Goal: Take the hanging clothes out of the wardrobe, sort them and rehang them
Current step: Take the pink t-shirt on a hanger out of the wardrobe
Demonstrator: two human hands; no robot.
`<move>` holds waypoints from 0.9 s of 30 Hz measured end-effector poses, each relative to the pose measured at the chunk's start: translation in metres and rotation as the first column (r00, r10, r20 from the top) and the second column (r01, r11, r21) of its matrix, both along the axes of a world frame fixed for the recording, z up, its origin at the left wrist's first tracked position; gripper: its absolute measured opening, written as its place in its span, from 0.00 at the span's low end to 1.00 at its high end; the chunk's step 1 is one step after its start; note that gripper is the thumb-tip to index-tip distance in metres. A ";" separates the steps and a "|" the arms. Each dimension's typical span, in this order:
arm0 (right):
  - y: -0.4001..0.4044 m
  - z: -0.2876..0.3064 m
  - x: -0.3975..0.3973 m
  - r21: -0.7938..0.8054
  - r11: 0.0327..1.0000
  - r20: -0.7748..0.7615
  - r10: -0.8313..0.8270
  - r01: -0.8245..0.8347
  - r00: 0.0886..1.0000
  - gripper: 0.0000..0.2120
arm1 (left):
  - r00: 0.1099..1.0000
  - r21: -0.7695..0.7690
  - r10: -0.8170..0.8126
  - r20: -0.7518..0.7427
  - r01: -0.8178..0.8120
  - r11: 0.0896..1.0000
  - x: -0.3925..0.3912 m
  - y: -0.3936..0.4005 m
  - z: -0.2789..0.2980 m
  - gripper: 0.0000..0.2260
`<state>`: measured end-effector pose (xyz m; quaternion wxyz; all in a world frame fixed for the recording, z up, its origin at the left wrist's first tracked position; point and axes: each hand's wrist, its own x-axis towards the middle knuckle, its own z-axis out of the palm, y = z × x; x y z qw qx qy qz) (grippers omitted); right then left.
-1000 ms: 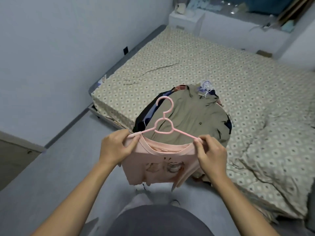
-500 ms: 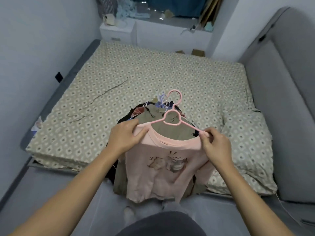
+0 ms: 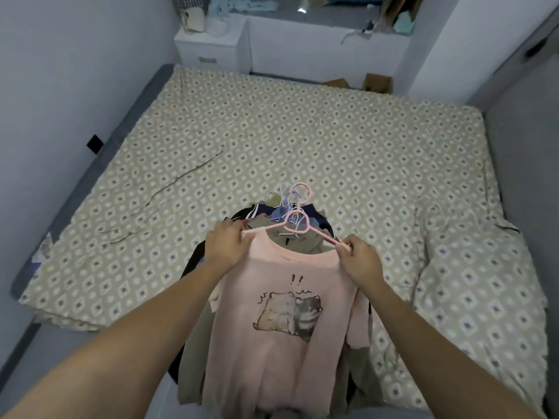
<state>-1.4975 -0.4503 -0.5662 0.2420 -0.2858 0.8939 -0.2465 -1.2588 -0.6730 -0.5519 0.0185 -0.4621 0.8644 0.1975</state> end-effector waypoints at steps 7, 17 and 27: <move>-0.049 -0.031 -0.026 0.018 0.997 -0.040 0.074 -0.073 0.996 0.14 | 0.996 0.019 0.079 0.039 -0.079 0.997 -0.010 -0.007 -0.016 0.18; -0.145 0.032 0.142 -0.087 0.686 -0.238 0.690 -0.723 0.684 0.20 | 0.951 -0.207 0.308 0.026 -0.297 0.932 0.179 0.036 0.055 0.30; -0.103 0.117 0.433 -0.102 0.088 -0.377 0.918 -0.991 0.120 0.28 | 0.579 -0.399 0.816 -0.010 -0.750 0.527 0.454 0.272 0.133 0.31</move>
